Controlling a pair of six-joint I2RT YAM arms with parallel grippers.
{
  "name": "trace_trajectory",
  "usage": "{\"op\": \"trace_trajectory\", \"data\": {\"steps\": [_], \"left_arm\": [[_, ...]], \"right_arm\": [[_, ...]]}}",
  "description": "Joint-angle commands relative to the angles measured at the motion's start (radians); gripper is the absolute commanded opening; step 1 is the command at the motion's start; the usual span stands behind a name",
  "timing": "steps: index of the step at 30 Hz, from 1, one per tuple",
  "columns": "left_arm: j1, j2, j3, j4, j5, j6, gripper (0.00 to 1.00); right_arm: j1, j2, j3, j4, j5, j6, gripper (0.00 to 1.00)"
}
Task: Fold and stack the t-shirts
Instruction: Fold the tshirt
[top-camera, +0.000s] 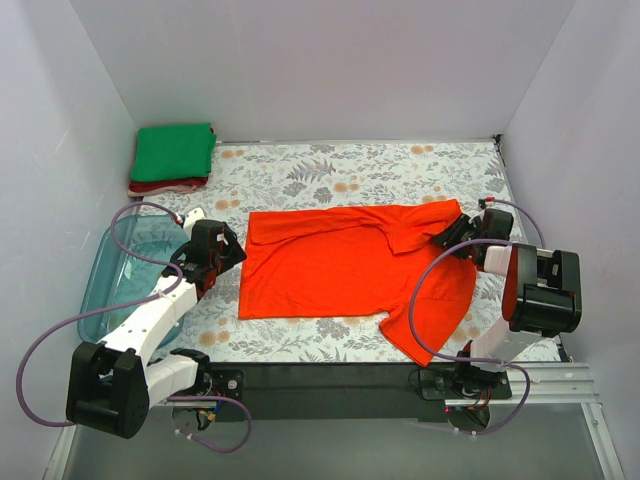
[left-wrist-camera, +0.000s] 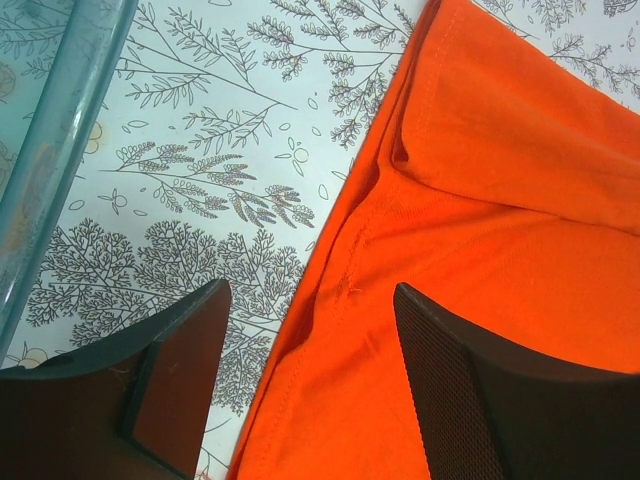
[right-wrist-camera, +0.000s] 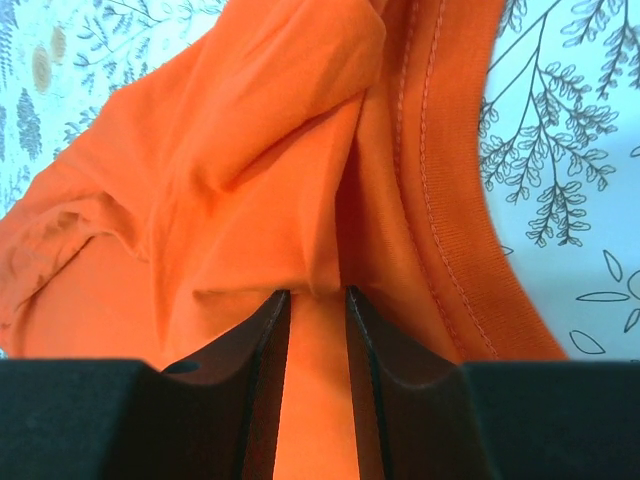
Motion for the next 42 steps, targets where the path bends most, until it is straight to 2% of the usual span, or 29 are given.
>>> {"op": "trace_trajectory", "data": {"steps": [1,10,12,13,16,17,18,25,33,37,39,42], "left_arm": [[-0.002,-0.008,0.001,0.020,-0.024,0.014,0.65],[-0.002,-0.005,0.001,0.020,-0.021,0.016,0.65],[0.000,-0.005,0.001,0.020,-0.021,0.014,0.66],[-0.002,-0.005,0.001,0.020,-0.021,0.016,0.65],[-0.002,-0.006,0.004,0.018,-0.021,0.019,0.65],[-0.002,-0.009,0.004,0.020,-0.021,0.019,0.65],[-0.002,-0.014,0.003,0.020,-0.019,0.020,0.65],[0.000,-0.037,-0.002,0.023,-0.011,0.025,0.65],[-0.002,-0.048,-0.003,0.029,0.016,0.032,0.65],[-0.002,-0.051,-0.006,0.029,0.019,0.032,0.65],[-0.002,-0.052,-0.008,0.030,0.021,0.034,0.65],[-0.002,-0.051,-0.007,0.033,0.035,0.039,0.65]], "right_arm": [[0.010,0.016,0.021,0.053,0.030,0.006,0.35],[0.018,0.033,0.016,0.099,0.058,0.005,0.34],[0.018,0.034,0.021,0.099,0.049,0.003,0.29],[0.018,0.034,0.021,0.097,0.043,0.003,0.21],[0.018,0.007,0.018,0.093,0.027,-0.003,0.10],[0.020,-0.001,0.016,0.089,0.024,-0.003,0.02],[0.018,-0.021,0.016,0.080,0.026,-0.007,0.01],[0.018,-0.078,0.105,-0.182,0.076,-0.087,0.01],[0.016,-0.049,0.341,-0.590,0.187,-0.215,0.01],[0.016,-0.024,0.412,-0.670,0.202,-0.233,0.01],[0.016,0.002,0.444,-0.697,0.202,-0.242,0.09],[0.016,0.017,0.441,-0.694,0.196,-0.251,0.15]]}}
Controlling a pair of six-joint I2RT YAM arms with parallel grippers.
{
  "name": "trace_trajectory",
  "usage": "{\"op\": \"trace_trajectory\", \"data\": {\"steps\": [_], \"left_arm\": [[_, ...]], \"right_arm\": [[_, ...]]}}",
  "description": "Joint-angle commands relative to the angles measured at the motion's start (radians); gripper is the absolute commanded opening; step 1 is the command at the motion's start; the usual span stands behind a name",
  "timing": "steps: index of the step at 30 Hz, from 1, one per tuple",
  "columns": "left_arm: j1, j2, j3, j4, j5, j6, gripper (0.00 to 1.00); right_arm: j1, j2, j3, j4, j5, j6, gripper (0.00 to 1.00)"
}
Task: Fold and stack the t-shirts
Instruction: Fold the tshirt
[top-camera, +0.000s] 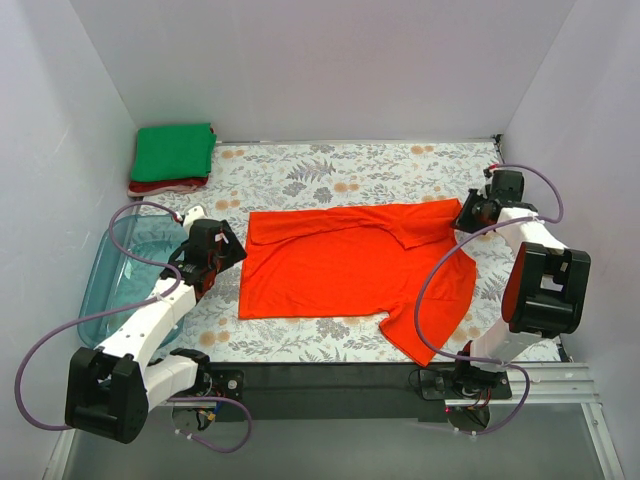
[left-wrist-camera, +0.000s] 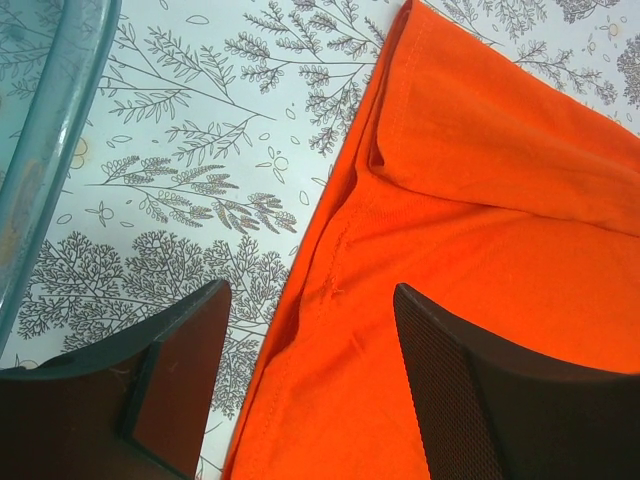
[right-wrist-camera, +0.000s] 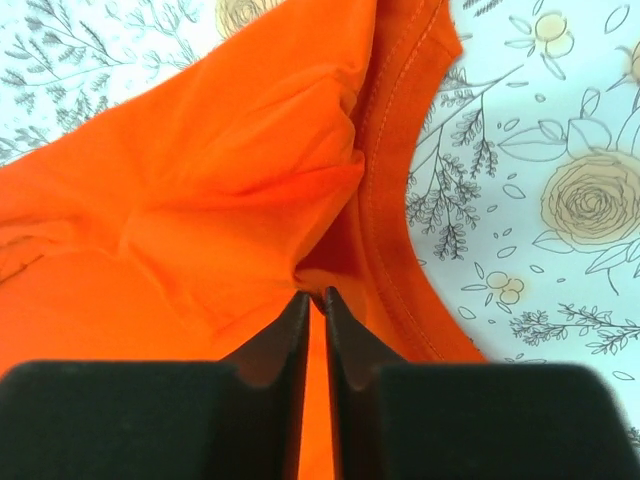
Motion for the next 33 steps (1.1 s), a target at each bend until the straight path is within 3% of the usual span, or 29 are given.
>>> {"op": "trace_trajectory", "data": {"steps": [1,7,14,20,23,27,30,33], "left_arm": [[-0.002,-0.019,-0.008,0.020,0.032,0.018,0.65],[-0.055,0.052,0.061,0.035,0.185,-0.060,0.68],[-0.293,0.325,0.292,0.092,0.233,-0.160,0.69],[-0.307,0.430,0.355,0.101,0.217,-0.200,0.69],[-0.307,0.439,0.349,0.102,0.227,-0.200,0.69],[-0.307,0.429,0.323,0.102,0.187,-0.188,0.69],[-0.307,0.406,0.299,0.093,0.119,-0.170,0.69],[-0.304,0.383,0.285,0.073,0.035,-0.139,0.69]], "right_arm": [[0.001,0.026,0.013,-0.056,0.001,-0.037,0.20],[0.002,-0.029,-0.073,0.036,0.004,-0.046,0.34],[-0.011,-0.025,-0.096,0.108,-0.033,-0.067,0.35],[-0.013,-0.003,-0.118,0.153,-0.074,-0.077,0.33],[-0.015,0.009,-0.121,0.156,-0.089,-0.077,0.28],[-0.014,-0.009,-0.144,0.151,-0.108,-0.041,0.09],[-0.013,-0.044,-0.168,0.148,-0.140,0.011,0.01],[-0.015,-0.078,-0.191,0.116,-0.151,0.045,0.01]]}}
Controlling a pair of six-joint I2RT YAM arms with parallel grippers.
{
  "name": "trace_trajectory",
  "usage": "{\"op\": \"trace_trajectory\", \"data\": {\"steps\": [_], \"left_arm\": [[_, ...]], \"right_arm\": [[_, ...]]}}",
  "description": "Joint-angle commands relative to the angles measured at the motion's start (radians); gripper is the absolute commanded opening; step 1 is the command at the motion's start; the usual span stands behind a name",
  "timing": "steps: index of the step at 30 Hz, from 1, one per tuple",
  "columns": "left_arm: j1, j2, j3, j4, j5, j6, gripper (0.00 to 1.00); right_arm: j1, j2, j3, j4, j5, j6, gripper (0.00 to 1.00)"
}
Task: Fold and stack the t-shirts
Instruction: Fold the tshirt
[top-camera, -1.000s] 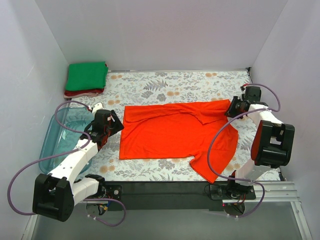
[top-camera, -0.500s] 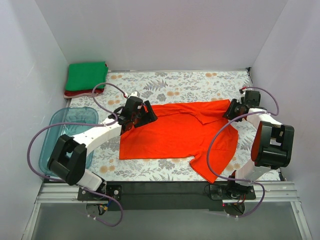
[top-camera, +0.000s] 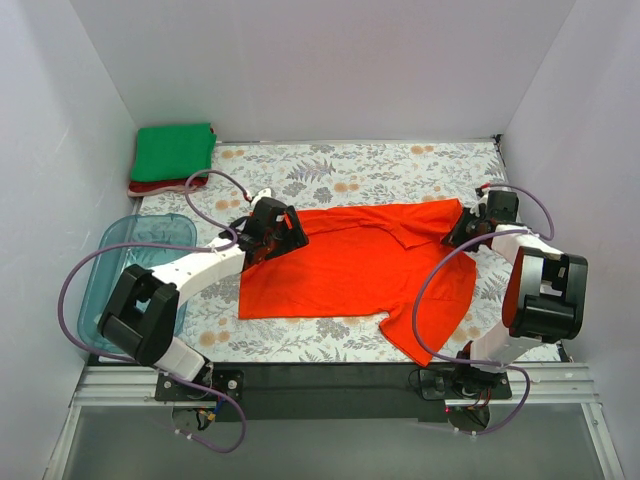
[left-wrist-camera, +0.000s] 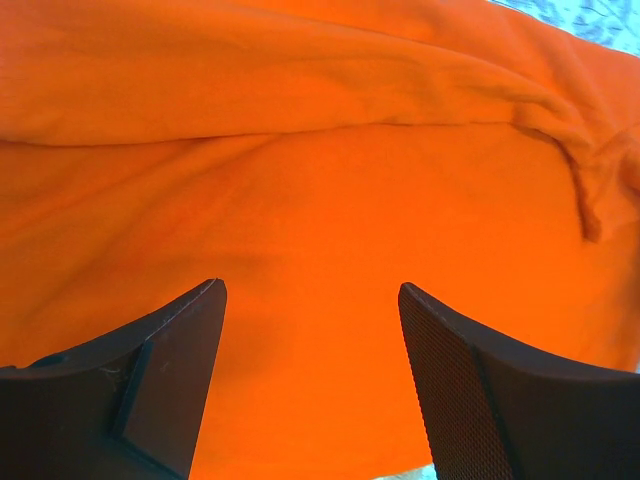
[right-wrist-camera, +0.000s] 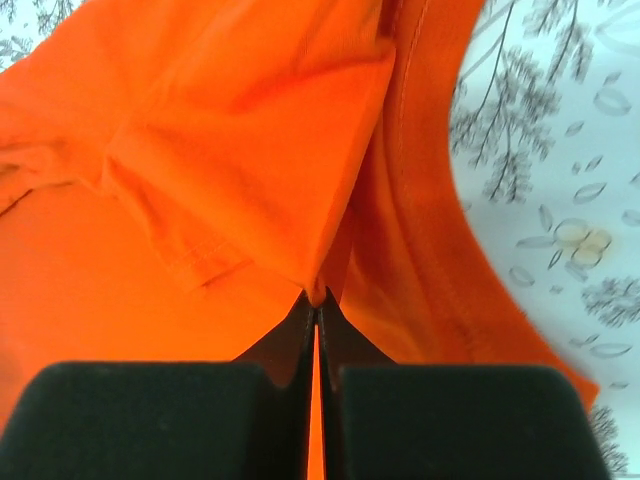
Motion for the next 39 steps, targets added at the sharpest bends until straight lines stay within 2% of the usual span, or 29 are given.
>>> {"op": "trace_trajectory", "data": {"steps": [1,6,14,18,22,35,39], "left_arm": [[0.005,-0.066,-0.016,-0.033,-0.132,0.044,0.69],[0.068,-0.064,-0.001,-0.084,-0.214,0.082,0.68],[0.223,0.025,0.059,-0.119,-0.191,0.082,0.65],[0.260,0.119,0.120,-0.121,-0.185,0.073,0.57],[0.263,0.193,0.185,-0.124,-0.174,0.079,0.45],[0.263,0.318,0.231,-0.179,-0.195,0.078,0.32],[0.264,0.338,0.252,-0.199,-0.244,0.102,0.13]], "right_arm": [[-0.005,-0.066,-0.023,-0.018,-0.044,0.073,0.01],[-0.008,-0.097,-0.037,-0.057,-0.102,0.122,0.01],[-0.038,-0.080,0.000,-0.109,-0.124,0.128,0.01],[-0.043,-0.063,-0.003,-0.113,-0.133,0.124,0.01],[-0.044,-0.051,-0.006,-0.110,-0.130,0.114,0.01],[-0.044,-0.050,-0.009,-0.110,-0.124,0.110,0.01],[-0.043,-0.056,-0.004,-0.110,-0.109,0.108,0.01]]}}
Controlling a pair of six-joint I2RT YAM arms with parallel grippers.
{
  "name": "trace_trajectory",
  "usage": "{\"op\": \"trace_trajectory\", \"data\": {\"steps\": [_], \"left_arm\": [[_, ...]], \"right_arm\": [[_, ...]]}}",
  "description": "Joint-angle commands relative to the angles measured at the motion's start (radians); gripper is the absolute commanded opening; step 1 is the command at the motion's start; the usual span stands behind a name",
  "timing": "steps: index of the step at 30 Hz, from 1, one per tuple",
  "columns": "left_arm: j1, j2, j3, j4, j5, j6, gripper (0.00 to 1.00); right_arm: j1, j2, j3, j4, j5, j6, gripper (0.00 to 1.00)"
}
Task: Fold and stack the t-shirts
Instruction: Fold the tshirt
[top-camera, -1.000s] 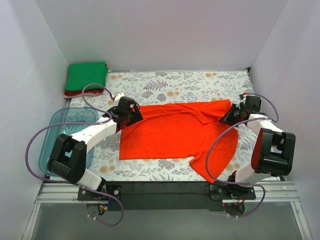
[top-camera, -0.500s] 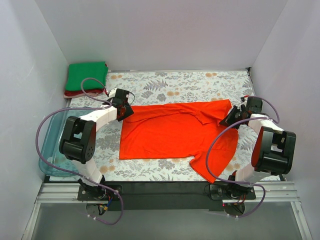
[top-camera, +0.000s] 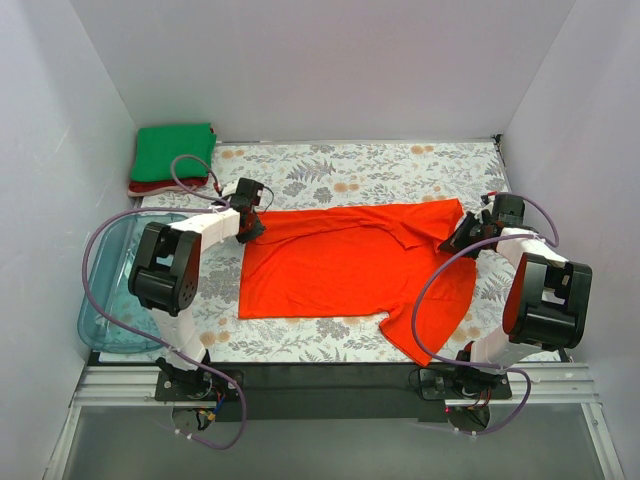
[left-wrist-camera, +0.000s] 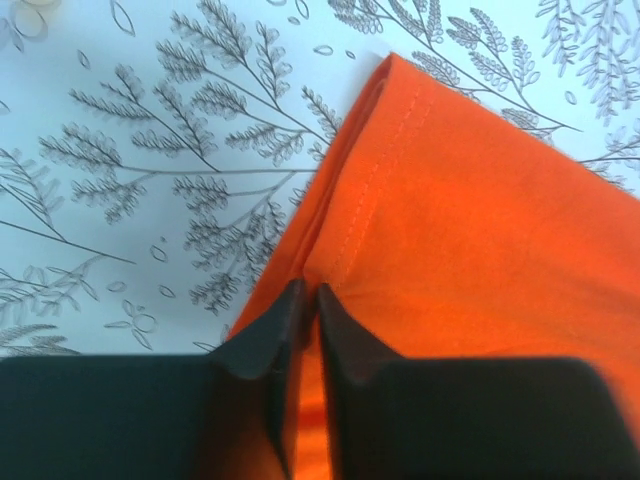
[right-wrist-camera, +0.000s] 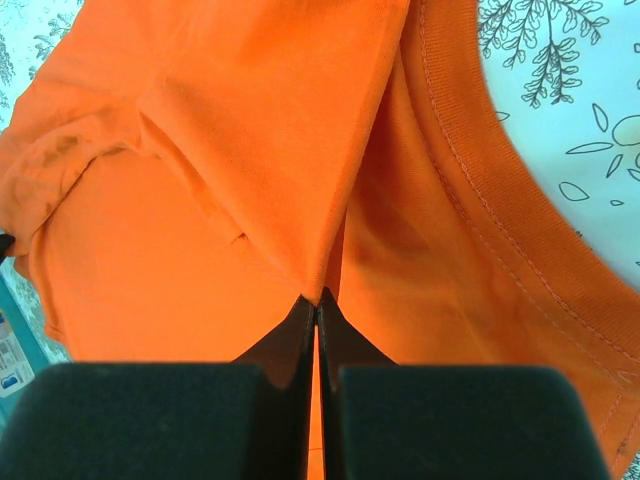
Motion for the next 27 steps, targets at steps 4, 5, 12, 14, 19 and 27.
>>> {"op": "trace_trajectory", "data": {"steps": [4,5,12,14,19,27], "left_arm": [[0.007,0.020,0.070,-0.052,-0.142,0.066,0.00],[0.009,0.021,0.079,-0.052,-0.154,0.086,0.00],[0.012,0.044,0.087,-0.062,-0.229,0.154,0.00],[0.010,0.049,0.086,-0.061,-0.240,0.160,0.00],[0.010,0.058,0.082,-0.049,-0.272,0.188,0.02],[0.004,0.043,0.064,-0.032,-0.200,0.186,0.13]], "right_arm": [[-0.005,-0.005,0.031,-0.013,0.007,-0.013,0.01],[-0.007,-0.003,0.032,-0.022,0.011,-0.016,0.01],[-0.005,-0.009,0.057,-0.077,0.043,-0.030,0.01],[-0.007,-0.012,0.061,-0.091,0.059,-0.036,0.01],[-0.011,-0.014,0.092,-0.129,0.091,-0.053,0.01],[0.065,-0.037,0.158,-0.160,0.194,-0.147,0.36]]}}
